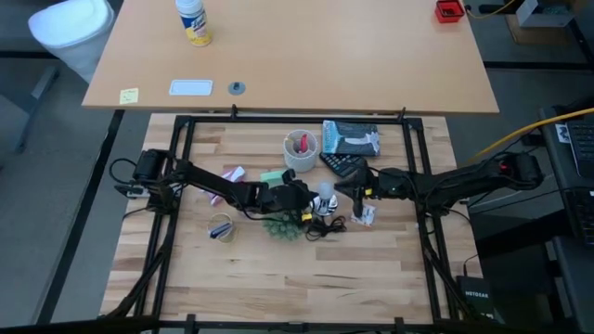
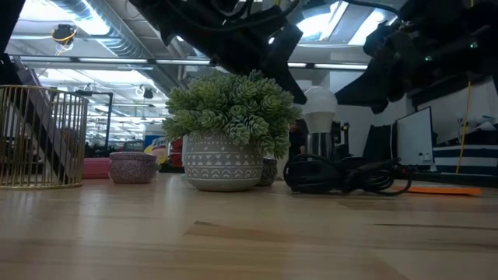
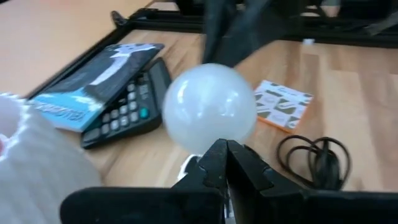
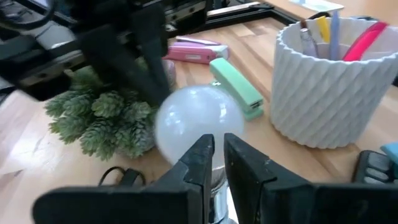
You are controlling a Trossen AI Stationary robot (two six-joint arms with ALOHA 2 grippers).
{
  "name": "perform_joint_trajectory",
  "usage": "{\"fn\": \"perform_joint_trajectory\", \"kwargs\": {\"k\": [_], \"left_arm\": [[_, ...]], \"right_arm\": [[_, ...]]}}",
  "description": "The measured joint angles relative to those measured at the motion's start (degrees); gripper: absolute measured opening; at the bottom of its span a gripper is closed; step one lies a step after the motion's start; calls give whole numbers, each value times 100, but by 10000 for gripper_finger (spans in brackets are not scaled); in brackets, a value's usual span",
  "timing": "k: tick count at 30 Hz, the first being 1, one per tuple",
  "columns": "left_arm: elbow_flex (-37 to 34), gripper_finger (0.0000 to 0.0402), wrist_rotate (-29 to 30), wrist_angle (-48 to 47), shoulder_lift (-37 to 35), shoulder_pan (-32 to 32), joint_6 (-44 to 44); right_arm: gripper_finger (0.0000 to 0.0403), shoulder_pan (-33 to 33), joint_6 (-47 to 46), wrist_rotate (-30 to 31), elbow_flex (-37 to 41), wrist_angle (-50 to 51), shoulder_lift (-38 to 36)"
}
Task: Screw lightbulb
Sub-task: Insert the lightbulb into the silver desk lamp
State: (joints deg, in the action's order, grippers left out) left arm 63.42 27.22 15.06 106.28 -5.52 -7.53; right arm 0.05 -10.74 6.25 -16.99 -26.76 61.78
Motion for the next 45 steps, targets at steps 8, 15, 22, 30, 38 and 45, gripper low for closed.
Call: {"fn": "perform_joint_trajectory", "kwargs": {"k": [8,15,22,30,38,45], "left_arm": [[-9,1,458,6,11,83,0],[-7,1,433,19,13,254,4],[-7,1,514,62,-78,345,310],[-7,1,516,62,-530,176,499],[0,1,-692,72,-495,-24,530],[0,1,-905,64,-151,24,187]], "right_arm": [[50,-13,0,-547,0,-41,0],[50,-13,4,-515,0,-435,-13],[50,-9,165,-313,0,-1022,-17],[50,-7,318,963,-2,-1045,-247],[50,-2,520,1614,-4,-805,-220],[50,-2,320,1492,-2,-601,125]]}}
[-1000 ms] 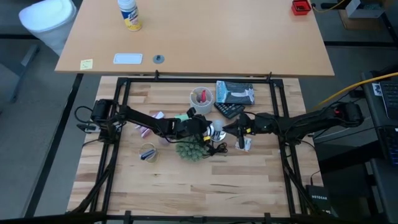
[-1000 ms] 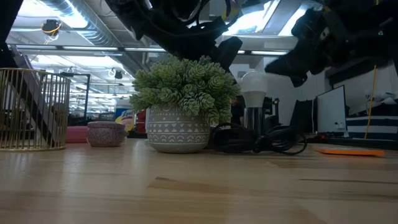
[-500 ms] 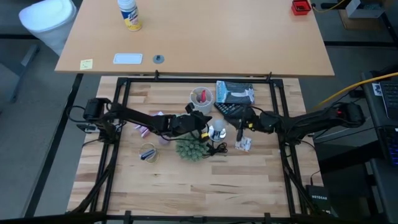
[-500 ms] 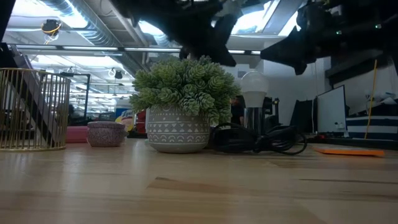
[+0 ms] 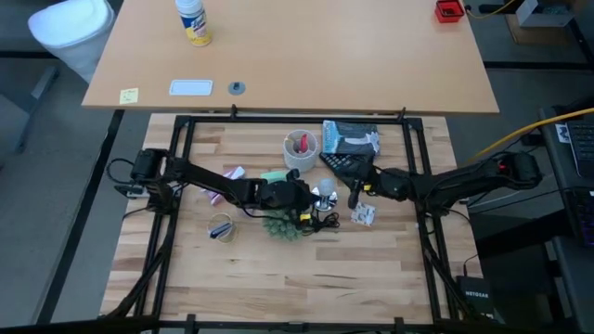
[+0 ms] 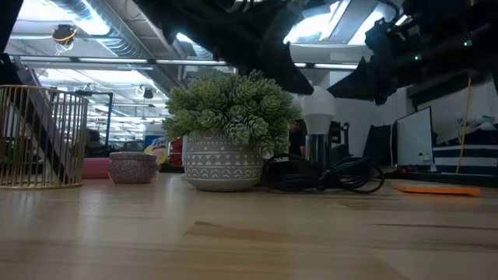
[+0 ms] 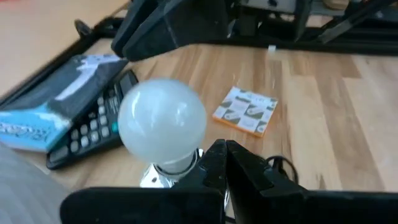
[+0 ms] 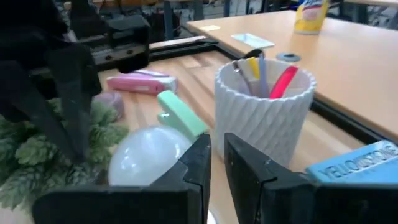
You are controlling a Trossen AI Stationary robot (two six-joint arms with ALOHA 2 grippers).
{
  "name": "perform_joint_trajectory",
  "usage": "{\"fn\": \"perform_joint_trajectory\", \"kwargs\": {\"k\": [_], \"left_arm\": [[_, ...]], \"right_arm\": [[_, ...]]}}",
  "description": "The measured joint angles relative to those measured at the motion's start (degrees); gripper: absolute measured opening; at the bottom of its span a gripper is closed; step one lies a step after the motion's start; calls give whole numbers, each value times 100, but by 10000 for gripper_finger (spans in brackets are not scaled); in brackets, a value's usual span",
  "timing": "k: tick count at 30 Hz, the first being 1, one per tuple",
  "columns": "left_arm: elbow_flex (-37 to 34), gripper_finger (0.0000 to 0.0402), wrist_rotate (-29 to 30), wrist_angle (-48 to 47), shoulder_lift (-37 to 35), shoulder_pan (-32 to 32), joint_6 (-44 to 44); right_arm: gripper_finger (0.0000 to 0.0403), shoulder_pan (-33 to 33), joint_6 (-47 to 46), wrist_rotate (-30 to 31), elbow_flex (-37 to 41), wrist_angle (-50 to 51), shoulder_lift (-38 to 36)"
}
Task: Screw lightbulb
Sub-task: Insert the lightbulb into the silver desk lamp
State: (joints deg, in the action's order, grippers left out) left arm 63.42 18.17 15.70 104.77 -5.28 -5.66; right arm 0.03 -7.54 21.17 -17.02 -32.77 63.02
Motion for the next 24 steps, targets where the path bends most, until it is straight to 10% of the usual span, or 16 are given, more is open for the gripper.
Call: {"fn": "perform_joint_trajectory", "kwargs": {"k": [24], "left_arm": [[-7,1,939,-74,75,162,-23]], "right_arm": [[50,4,-1273,-1222,-2,153,87]]}}
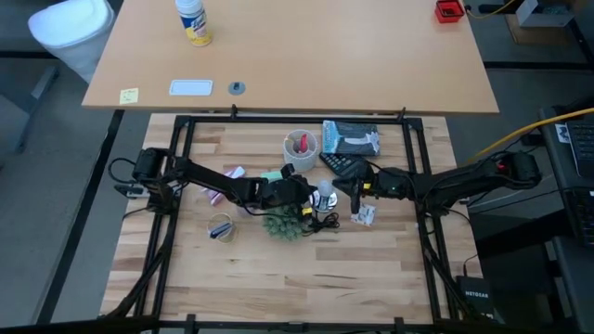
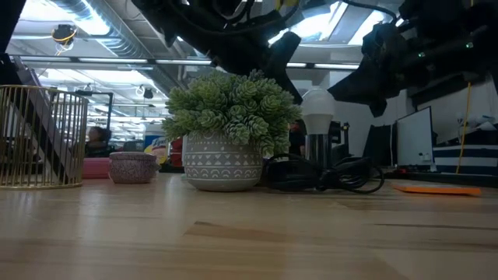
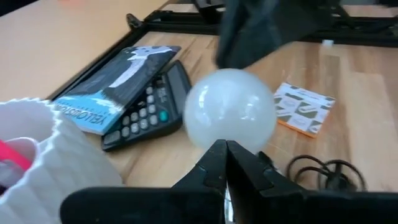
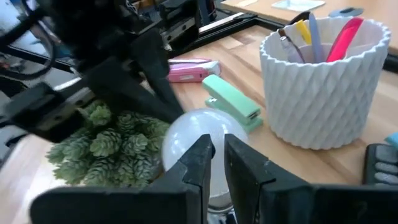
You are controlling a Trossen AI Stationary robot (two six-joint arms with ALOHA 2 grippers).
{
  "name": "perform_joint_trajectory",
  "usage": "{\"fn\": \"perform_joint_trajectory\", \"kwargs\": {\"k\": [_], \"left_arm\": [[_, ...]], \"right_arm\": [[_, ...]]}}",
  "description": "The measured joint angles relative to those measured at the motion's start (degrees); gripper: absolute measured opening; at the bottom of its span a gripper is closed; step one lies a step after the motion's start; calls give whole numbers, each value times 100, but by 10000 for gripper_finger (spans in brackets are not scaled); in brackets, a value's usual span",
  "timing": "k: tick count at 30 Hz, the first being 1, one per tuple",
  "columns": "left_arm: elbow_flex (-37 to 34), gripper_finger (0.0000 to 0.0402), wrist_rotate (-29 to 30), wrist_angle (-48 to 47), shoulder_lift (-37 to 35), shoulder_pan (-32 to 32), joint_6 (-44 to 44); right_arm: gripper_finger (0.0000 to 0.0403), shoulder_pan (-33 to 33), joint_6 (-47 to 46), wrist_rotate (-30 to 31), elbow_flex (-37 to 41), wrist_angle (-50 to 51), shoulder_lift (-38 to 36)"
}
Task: Screw lightbulb
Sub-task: Insert the lightbulb into the silver desk lamp
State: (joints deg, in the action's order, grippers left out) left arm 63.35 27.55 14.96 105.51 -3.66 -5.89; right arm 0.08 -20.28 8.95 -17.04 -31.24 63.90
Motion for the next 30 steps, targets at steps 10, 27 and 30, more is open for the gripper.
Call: {"fn": "perform_joint_trajectory", "kwargs": {"k": [10,27,30], "left_arm": [[0,1,26,63,0,255,26],[1,1,9,98,-151,283,211],[2,1,20,68,-337,225,308]], "right_arm": [[50,-15,-223,-522,13,-23,25],[50,-10,530,136,7,-768,-529],[50,-9,714,424,6,-774,-619]]}}
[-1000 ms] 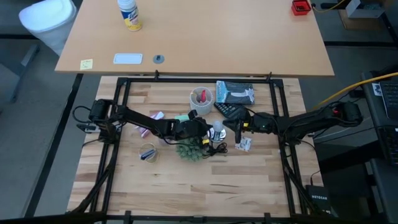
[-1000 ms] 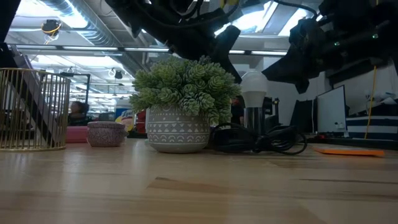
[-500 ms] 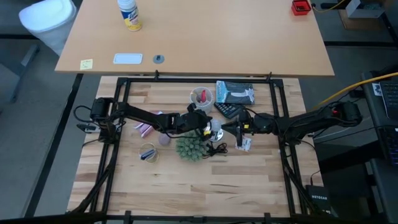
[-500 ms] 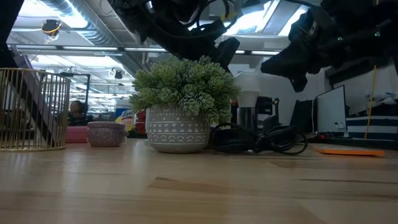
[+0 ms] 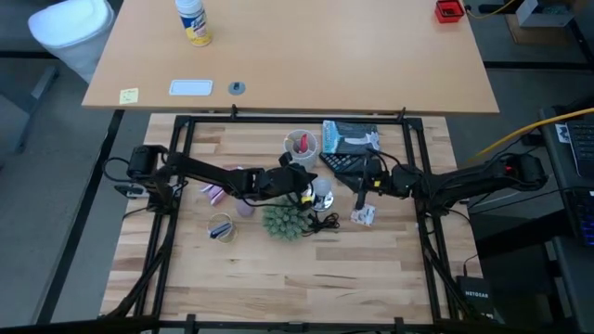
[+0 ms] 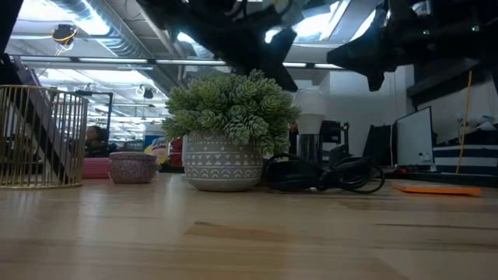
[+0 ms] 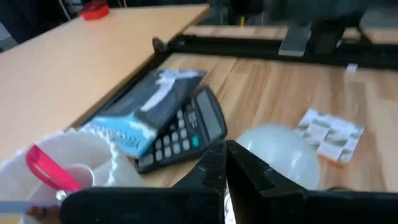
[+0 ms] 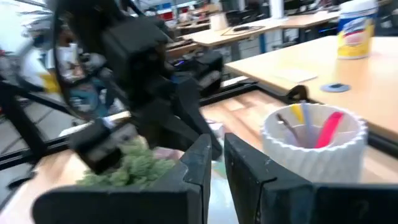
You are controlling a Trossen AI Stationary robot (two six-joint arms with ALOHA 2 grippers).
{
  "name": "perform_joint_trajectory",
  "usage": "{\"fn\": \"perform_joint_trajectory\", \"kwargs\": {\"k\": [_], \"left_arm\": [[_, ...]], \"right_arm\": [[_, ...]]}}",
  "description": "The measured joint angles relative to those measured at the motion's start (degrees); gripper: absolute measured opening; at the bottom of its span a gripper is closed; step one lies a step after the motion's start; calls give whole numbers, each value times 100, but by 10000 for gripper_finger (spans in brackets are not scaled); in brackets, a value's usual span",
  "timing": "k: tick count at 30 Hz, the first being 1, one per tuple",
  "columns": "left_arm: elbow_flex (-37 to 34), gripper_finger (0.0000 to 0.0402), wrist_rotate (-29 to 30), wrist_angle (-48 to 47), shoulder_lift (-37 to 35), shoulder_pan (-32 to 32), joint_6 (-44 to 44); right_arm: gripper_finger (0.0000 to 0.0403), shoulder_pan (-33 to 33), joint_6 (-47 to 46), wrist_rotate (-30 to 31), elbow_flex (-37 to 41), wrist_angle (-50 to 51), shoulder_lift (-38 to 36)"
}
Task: Screw lightbulb
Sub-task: Insert the lightbulb into the silver desk lamp
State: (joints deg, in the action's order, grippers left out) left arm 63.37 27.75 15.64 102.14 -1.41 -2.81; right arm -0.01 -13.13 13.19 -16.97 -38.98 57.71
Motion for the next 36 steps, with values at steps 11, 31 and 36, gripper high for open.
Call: {"fn": "perform_joint_trajectory", "kwargs": {"k": [11,31,36], "left_arm": [[4,1,-320,6,-200,-392,-1],[4,1,-32,-116,265,-482,-463],[4,1,-7,-319,265,-417,-492]], "right_arm": [[50,4,191,683,-2,709,18],[50,4,120,375,-2,404,938],[50,9,-63,86,-2,364,1073]]}}
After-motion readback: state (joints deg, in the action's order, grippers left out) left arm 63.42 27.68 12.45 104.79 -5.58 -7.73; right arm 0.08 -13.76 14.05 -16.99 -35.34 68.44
